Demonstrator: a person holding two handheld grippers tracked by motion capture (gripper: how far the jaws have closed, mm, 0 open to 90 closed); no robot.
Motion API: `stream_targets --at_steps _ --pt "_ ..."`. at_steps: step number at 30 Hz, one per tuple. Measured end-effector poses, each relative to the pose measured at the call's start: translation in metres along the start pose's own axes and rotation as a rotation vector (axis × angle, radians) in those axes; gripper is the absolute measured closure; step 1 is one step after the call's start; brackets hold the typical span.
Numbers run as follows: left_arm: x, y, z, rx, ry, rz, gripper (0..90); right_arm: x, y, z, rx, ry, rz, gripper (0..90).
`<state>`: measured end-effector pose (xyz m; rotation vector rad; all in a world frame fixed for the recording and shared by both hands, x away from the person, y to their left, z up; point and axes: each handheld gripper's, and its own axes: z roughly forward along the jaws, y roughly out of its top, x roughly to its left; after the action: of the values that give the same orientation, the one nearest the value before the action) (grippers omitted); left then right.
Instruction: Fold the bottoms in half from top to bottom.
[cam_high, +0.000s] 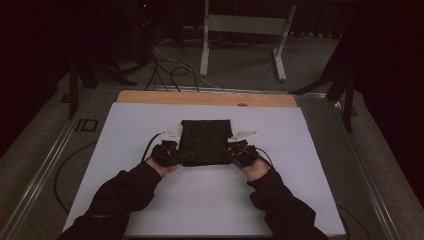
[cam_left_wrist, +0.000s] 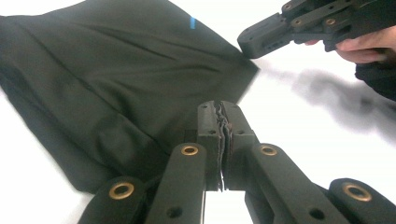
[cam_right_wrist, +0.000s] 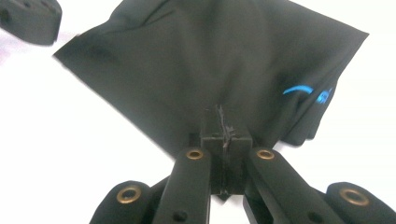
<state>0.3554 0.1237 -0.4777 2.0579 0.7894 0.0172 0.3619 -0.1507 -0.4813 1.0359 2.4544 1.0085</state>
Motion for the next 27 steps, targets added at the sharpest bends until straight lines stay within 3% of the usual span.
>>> stream_targets --at_steps 3,5,6,7,10,20,22,27 --pt "-0.007 -0.006 -0.001 -0.004 -0.024 0.023 87.5 0.005 -0.008 -0.006 -0.009 0.021 0.009 89.9" --pt "-0.010 -0.009 -0.001 -0.004 -0.039 0.037 84.4 0.008 -0.014 -0.009 -0.014 0.044 -0.001 81.4" --pt "-0.013 -0.012 -0.002 -0.004 -0.047 0.052 84.4 0.008 -0.014 -0.009 -0.014 0.044 -0.001 81.4" --pt "-0.017 -0.015 -0.001 0.002 -0.055 0.077 77.5 0.010 -0.017 -0.011 -0.020 0.060 -0.004 72.4" --pt "-0.022 -0.021 -0.002 0.015 -0.080 0.093 59.9 0.017 -0.023 -0.019 -0.036 0.103 -0.003 52.2" --pt "-0.036 -0.032 -0.001 0.082 -0.131 0.143 22.8 0.030 -0.044 -0.032 -0.031 0.204 -0.033 16.8" --pt "-0.038 -0.034 -0.001 0.086 -0.138 0.138 16.0 0.032 -0.048 -0.033 -0.027 0.216 -0.047 14.4" --pt "-0.041 -0.040 -0.004 0.099 -0.170 0.137 11.0 0.039 -0.053 -0.034 -0.026 0.227 -0.077 10.3"
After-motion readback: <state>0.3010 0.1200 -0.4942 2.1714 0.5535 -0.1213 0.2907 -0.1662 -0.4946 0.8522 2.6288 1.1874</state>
